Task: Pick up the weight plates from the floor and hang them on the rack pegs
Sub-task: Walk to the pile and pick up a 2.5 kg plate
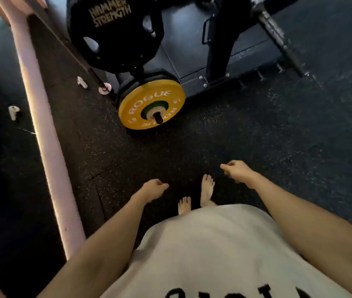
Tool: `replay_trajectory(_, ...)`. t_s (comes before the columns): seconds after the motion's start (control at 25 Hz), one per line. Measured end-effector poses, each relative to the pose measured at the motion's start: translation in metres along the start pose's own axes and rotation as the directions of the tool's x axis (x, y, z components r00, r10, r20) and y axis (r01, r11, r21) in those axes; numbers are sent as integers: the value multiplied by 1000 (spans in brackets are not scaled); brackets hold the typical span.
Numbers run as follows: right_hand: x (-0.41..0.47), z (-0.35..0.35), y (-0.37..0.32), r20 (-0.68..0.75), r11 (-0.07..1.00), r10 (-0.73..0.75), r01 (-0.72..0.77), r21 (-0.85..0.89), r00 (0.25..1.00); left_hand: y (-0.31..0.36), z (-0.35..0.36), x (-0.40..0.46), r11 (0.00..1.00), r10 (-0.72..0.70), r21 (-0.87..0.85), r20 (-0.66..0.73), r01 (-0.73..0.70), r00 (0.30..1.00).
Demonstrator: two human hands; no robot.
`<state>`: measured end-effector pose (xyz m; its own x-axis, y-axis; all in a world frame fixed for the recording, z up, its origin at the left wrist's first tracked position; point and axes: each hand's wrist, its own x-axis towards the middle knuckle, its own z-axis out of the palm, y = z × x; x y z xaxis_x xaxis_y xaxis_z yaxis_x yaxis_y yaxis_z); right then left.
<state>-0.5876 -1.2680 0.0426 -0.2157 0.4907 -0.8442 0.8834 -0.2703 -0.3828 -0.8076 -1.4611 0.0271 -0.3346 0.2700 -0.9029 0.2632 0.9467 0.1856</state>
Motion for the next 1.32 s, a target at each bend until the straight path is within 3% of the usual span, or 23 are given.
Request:
replay_trajectory(0.12, -28, 17, 71, -41, 979, 126, -118, 168, 991, -7, 24, 7, 982, 24, 184, 117, -45, 993)
replay_trajectory(0.28, -63, 26, 155, -114, 898, 264, -201, 391, 958, 23, 48, 13, 874, 82, 455, 210, -172, 974)
replay_trajectory(0.48, -97, 27, 260, -164, 690, 457, -232, 685, 874, 119, 100, 7, 644, 196, 674, 314, -363, 929)
replay_trajectory(0.64, -119, 12, 335, -163, 552, 551, -211, 807, 818, 213, 171, -5, 516, 228, 727, 393, -452, 891)
replay_trajectory(0.96, -147, -101, 489, -154, 450, 599, -171, 876, 786, 369, 360, -52, 337, 345, 768, 439, -545, 830)
replay_trajectory(1.08, -134, -160, 525, -118, 424, 578, -174, 889, 808, 424, 404, -66, 341, 402, 746, 435, -572, 806)
replay_trajectory(1.2, -104, -223, 553, -91, 454, 561, -214, 865, 823, 480, 437, -57, 351, 374, 755, 429, -554, 822)
replay_trajectory(1.32, -68, -292, 578, -88, 489, 562, -245, 837, 823, 547, 465, -29, 290, 280, 779, 486, -555, 828)
